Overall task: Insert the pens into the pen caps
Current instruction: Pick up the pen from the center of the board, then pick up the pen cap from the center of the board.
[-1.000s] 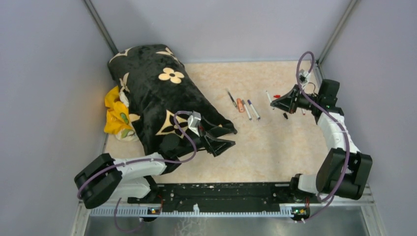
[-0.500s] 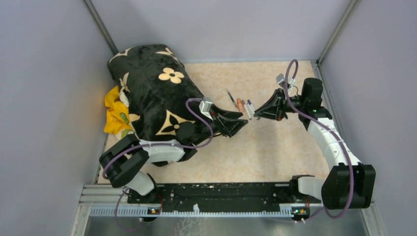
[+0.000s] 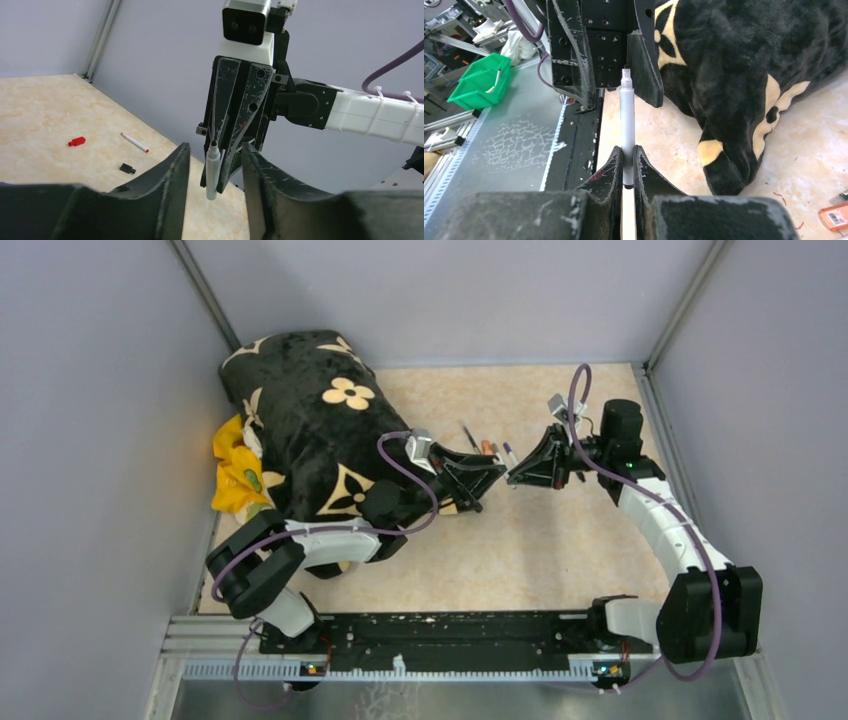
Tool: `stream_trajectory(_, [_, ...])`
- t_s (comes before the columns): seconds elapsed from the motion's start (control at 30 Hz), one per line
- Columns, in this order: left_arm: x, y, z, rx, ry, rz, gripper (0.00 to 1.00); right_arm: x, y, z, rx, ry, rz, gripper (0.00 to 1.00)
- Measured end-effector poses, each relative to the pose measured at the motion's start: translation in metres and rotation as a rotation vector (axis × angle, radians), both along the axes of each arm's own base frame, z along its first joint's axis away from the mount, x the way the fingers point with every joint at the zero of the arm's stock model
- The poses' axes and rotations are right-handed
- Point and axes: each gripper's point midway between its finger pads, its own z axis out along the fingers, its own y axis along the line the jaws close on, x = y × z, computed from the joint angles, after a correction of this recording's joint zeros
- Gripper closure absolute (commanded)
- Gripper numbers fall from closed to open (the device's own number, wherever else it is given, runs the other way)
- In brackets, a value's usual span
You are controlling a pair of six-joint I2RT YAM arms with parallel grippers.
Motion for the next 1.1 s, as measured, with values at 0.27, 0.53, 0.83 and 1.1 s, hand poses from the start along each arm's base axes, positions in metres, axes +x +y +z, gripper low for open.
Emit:
stream_trajectory(0.27, [0.008, -0.007, -0.003, 0.022, -0.018, 0.020, 1.00, 0.002, 0.002, -0.004, -0.007, 0.012, -0.004, 0.90])
stream_trajectory(0.53, [0.008, 0.005, -0.016, 0.075, -0.037, 0.061, 1.00, 0.012, 0.000, -0.022, -0.076, -0.004, -0.082, 0.39])
stream_trajectory(0.83, [-0.017, 0.058, -0.035, 0.151, -0.065, 0.117, 1.00, 0.068, -0.036, -0.079, -0.383, -0.089, -0.419, 0.36])
stream_trajectory(1.1, [-0.040, 0.091, -0.053, 0.214, -0.045, 0.124, 1.00, 0.129, -0.124, -0.180, -0.804, 0.095, -0.829, 0.40])
